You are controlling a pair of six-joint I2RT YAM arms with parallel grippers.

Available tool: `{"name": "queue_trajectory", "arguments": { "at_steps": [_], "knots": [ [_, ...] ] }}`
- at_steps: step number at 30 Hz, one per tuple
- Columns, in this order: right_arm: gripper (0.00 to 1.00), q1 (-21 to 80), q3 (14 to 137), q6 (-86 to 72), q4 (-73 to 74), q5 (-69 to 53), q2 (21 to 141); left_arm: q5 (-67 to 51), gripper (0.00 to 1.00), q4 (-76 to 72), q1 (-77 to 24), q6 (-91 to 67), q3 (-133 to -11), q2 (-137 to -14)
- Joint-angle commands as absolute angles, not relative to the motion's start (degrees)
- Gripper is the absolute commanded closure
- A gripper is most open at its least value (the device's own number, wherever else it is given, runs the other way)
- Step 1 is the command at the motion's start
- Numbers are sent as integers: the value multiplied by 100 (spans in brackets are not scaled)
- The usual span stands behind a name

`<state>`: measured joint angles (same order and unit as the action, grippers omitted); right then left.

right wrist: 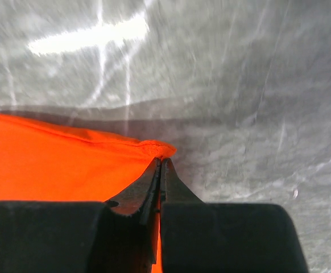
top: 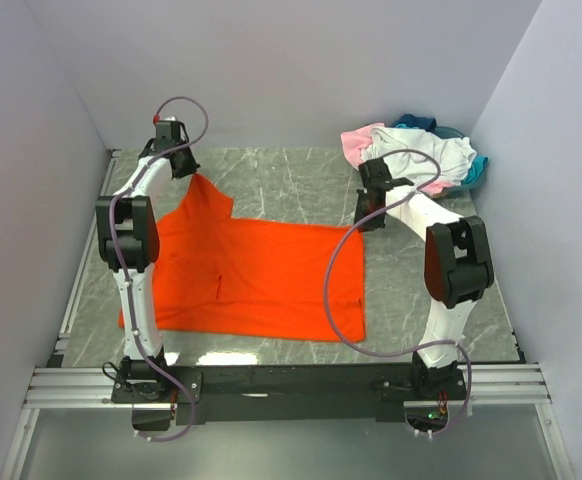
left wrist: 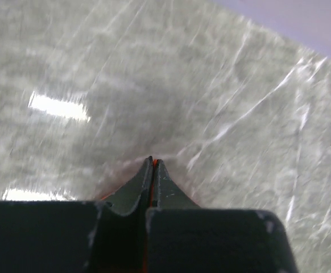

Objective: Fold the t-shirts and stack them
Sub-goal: Fold the tshirt

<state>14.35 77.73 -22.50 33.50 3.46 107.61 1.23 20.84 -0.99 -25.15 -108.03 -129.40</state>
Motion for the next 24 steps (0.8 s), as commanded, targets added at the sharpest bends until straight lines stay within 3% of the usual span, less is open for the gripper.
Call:
{"name": "queue_trajectory", "arguments": {
  "at_steps": [1, 7, 12, 16, 24],
  "knots": [
    [100, 1397, 8270, -2136, 3506, 615, 11021, -34, 100, 1960, -88, -2593, -11468, -13148],
    [100, 1389, 9113, -2065, 3823, 887, 11381, -246, 100, 1925, -62, -2531, -12207, -13245],
    [100, 1354, 9737, -2004, 4069, 1037, 11549, -596, 100, 1609, -18, -2540, -12130, -12808],
    [100, 1345, 9704, -1960, 3982, 1037, 11400, -878, 100, 1231, -26, -2347, -11166, -12113],
    [100, 1354, 8395, -1986, 3182, 686, 10478, -861, 100, 905, -18, -2065, -8879, -10348]
  ]
}}
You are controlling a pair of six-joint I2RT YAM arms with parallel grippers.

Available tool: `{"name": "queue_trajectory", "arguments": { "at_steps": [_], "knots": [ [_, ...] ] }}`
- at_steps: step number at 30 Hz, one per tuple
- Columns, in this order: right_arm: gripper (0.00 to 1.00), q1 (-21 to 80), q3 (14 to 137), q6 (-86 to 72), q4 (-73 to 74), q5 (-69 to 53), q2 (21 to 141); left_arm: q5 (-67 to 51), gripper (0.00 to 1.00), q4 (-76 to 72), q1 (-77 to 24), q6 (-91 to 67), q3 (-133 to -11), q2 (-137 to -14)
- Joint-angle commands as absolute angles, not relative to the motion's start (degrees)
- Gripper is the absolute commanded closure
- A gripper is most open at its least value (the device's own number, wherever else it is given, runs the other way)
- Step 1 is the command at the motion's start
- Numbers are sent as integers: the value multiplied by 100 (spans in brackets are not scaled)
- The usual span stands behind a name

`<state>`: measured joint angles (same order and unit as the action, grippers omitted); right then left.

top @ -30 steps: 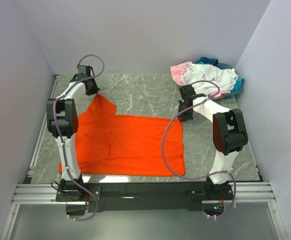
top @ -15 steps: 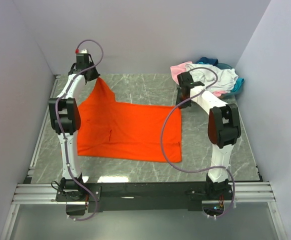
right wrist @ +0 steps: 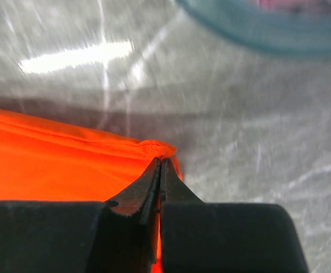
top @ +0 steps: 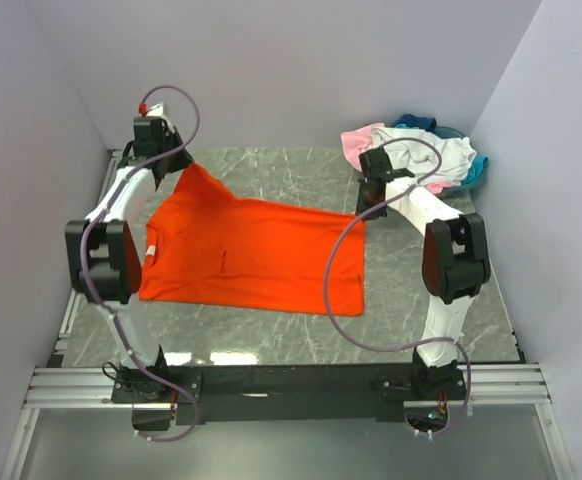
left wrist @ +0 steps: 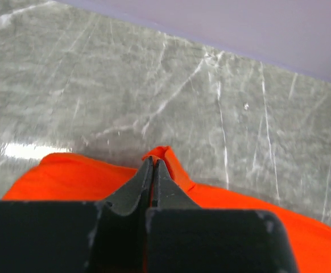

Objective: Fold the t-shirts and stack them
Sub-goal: Fold the tshirt

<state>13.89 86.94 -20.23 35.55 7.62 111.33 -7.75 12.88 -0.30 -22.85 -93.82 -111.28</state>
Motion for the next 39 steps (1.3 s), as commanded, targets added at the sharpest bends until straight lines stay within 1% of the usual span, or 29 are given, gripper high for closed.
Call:
{"name": "queue_trajectory", "arguments": {
  "at_steps": [1, 4, 8, 21, 28, 32, 39],
  "knots": [
    [100, 1345, 8298, -1986, 3138, 651, 10416, -844, 100, 905, 113, -2074, -8512, -10214],
    [100, 1362, 7920, -2013, 2954, 510, 10213, -747, 100, 958, 123, -2109, -7861, -9739],
    [100, 1406, 7507, -2021, 2883, 483, 10002, -642, 100, 1220, 132, -2101, -7322, -9344],
    [100, 1758, 6873, -2065, 2883, 492, 9378, 729, 100, 1767, 167, -2390, -6004, -7754],
    [100, 1907, 6584, -2171, 2935, 536, 9299, 1309, 100, 1969, 193, -2733, -5652, -7146],
    [100, 1934, 6381, -2232, 2900, 536, 9185, 1406, 100, 2021, 220, -2935, -5397, -6847],
    [100, 2004, 6135, -2355, 2909, 597, 9027, 1511, 100, 2197, 307, -3041, -5212, -6671]
  ]
}}
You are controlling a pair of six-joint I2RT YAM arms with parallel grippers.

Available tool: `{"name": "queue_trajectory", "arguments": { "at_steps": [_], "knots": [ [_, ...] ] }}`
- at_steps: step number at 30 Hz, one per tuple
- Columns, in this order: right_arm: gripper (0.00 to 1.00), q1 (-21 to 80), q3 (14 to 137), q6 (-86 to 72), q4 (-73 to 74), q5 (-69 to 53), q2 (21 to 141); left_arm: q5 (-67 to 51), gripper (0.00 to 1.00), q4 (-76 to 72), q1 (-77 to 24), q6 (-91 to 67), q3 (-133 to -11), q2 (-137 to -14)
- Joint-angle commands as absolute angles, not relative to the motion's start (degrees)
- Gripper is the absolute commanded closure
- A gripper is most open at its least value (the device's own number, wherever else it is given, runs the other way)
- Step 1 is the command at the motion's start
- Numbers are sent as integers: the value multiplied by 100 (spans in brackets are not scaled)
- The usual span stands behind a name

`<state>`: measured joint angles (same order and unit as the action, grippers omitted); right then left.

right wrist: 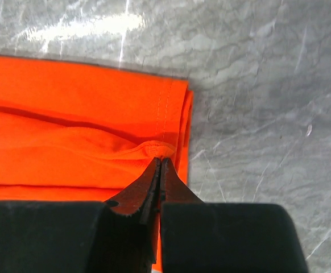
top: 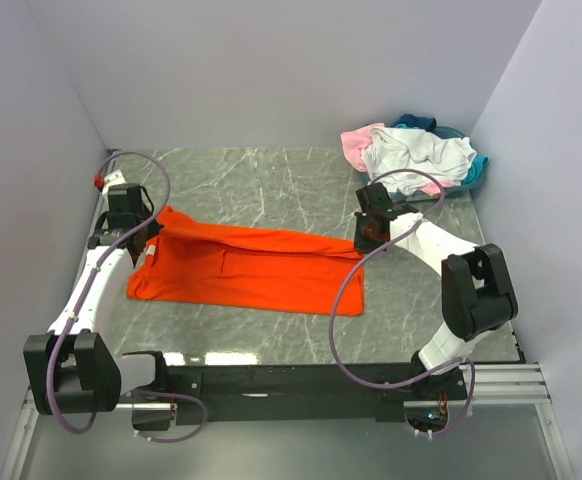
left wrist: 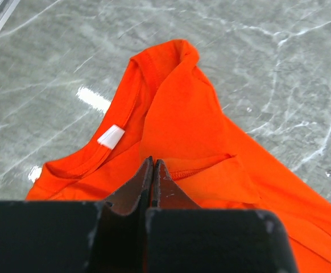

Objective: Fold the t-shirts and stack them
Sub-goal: Fold the tshirt

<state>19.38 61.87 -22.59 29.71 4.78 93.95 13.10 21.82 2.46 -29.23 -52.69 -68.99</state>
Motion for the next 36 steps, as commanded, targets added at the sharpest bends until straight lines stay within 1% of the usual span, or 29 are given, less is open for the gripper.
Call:
{"name": "queue_trajectory", "arguments": {
  "at_steps": [1, 10, 16, 22, 23, 25, 26, 28, 29, 32, 36],
  "knots": [
    [100, 2013, 6083, -2390, 2900, 624, 9000, 1520, 100, 2215, 325, -3050, -5195, -6671],
    [100, 2092, 5792, -2487, 2839, 668, 8991, 1617, 100, 2320, 536, -3313, -5019, -6662],
    [100, 2127, 5704, -2557, 2865, 765, 9097, 1468, 100, 2347, 624, -3384, -4869, -6627],
    [100, 2136, 5669, -2672, 2979, 879, 9105, 1591, 100, 2391, 659, -3594, -4615, -6390],
    [97, 2136, 5678, -2689, 3032, 888, 9158, 1591, 100, 2391, 677, -3612, -4571, -6381],
    [87, 2153, 5704, -2759, 3172, 923, 9184, 1512, 100, 2391, 668, -3665, -4535, -6390],
    [79, 2153, 5704, -2777, 3199, 940, 9141, 1460, 100, 2356, 677, -3674, -4474, -6381],
    [72, 2162, 5678, -2812, 3252, 976, 9036, 1232, 100, 2233, 677, -3691, -4412, -6381],
    [66, 2162, 5686, -2821, 3269, 976, 8913, 1152, 100, 2189, 677, -3691, -4343, -6363],
    [64, 2171, 5792, -2830, 3340, 1063, 8685, 862, 100, 1969, 668, -3647, -4219, -6319],
    [64, 2232, 6116, -2637, 3252, 1055, 8543, 870, 100, 1995, 668, -3647, -4192, -6302]
  ]
}}
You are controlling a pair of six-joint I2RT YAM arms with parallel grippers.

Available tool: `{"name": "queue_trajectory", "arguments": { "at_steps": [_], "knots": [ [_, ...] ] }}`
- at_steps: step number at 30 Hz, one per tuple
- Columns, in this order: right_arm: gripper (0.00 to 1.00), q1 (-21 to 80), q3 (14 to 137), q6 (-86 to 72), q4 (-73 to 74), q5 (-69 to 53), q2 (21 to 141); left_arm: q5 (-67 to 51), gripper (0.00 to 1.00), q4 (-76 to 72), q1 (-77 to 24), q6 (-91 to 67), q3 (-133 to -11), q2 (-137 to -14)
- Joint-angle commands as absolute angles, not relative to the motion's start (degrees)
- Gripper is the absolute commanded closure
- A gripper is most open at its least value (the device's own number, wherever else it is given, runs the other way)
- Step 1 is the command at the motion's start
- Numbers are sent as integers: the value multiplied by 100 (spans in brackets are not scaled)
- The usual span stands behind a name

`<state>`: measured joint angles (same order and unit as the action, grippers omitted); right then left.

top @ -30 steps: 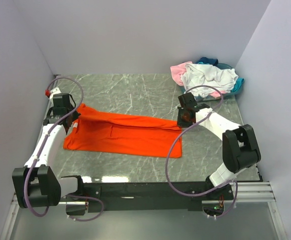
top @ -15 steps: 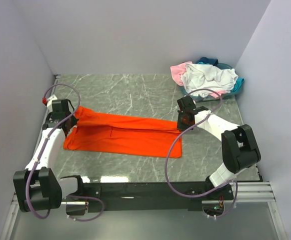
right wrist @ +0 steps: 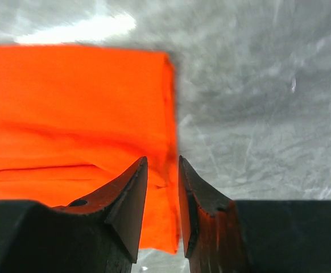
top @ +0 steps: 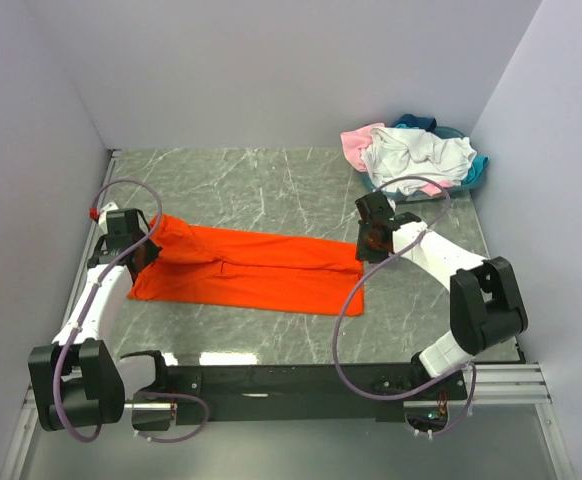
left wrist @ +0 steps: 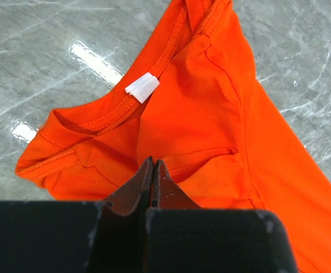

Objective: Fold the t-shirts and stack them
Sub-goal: Fold the tshirt

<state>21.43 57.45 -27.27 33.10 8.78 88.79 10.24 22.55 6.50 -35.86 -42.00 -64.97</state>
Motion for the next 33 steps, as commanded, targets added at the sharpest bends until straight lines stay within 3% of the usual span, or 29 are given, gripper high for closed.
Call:
{"name": "queue_trajectory", "arguments": {
  "at_steps": [1, 20, 33],
  "knots": [
    [64, 2250, 6248, -2602, 3156, 1011, 8552, 922, 100, 2021, 668, -3647, -4184, -6310],
    [67, 2943, 7127, -2461, 2997, 18, 9878, 650, 100, 1775, 668, -3533, -4061, -6337],
    [67, 4121, 9226, -2118, 2830, -1527, 11284, 53, 100, 1924, 668, -3753, -3920, -6600]
  ]
}}
